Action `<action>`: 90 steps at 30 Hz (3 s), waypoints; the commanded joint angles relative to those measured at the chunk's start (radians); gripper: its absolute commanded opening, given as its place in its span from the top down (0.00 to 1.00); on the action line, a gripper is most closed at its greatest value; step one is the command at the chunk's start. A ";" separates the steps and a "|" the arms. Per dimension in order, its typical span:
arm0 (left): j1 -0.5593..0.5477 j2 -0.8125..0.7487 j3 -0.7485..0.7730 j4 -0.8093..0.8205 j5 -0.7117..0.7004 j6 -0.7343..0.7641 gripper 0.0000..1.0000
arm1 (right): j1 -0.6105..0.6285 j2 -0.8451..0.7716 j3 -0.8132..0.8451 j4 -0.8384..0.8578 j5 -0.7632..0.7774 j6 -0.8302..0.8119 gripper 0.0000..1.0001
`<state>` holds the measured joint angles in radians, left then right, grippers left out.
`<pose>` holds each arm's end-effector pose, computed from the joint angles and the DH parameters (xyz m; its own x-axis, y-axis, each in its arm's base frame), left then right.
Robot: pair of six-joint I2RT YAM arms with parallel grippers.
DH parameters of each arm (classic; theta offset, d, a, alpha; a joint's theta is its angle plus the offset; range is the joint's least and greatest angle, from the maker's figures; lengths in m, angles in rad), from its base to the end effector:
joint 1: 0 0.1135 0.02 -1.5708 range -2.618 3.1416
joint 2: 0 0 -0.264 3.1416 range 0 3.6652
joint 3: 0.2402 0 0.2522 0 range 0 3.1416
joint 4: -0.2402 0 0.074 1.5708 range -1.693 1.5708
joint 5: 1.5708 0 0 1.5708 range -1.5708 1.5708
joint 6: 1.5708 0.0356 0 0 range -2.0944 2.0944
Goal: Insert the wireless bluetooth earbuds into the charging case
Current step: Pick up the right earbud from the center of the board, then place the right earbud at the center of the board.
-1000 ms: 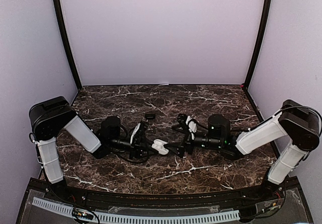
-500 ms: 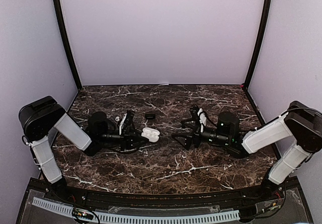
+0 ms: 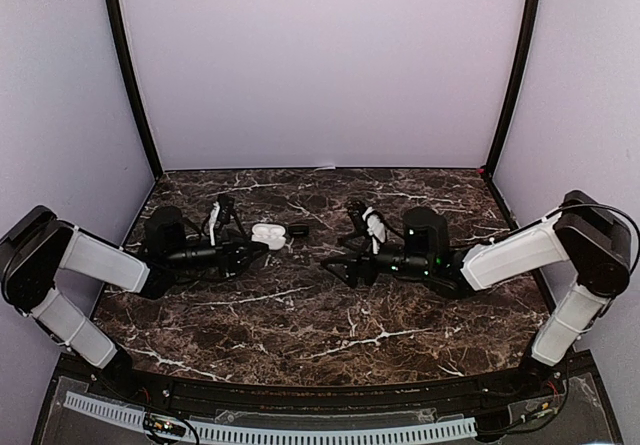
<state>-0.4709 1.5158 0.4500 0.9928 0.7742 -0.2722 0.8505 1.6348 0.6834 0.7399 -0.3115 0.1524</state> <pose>0.2344 -0.1473 0.1845 -0.3169 -0.0544 -0.9469 0.8935 0.3179 -0.3172 0.2117 0.2578 0.1897 -0.2755 -0.0948 -0.9566 -0.8815 0.4219 0.2120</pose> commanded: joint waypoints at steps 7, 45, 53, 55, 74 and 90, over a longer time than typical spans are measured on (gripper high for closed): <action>0.086 -0.102 -0.070 -0.075 -0.140 -0.042 0.90 | 0.166 0.214 0.193 -0.047 0.139 -0.035 0.17; 0.220 -0.366 -0.194 -0.247 -0.555 -0.051 0.91 | 0.308 0.970 1.167 -0.468 0.442 -0.133 0.19; 0.226 -0.404 -0.209 -0.266 -0.608 -0.039 0.91 | 0.302 1.060 1.323 -0.578 0.391 -0.075 0.45; 0.227 -0.403 -0.211 -0.265 -0.605 -0.039 0.91 | 0.298 1.060 1.325 -0.588 0.377 -0.052 0.50; 0.204 -0.260 -0.219 -0.093 -0.338 -0.019 0.93 | 0.294 0.624 0.771 -0.448 0.441 -0.043 0.74; -0.039 0.027 -0.142 0.131 -0.177 0.067 0.94 | 0.257 0.096 0.056 -0.349 0.506 0.092 0.72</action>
<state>-0.4770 1.5070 0.2813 1.0061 0.5163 -0.2455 1.1229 1.8084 0.7982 0.3321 0.1833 0.2050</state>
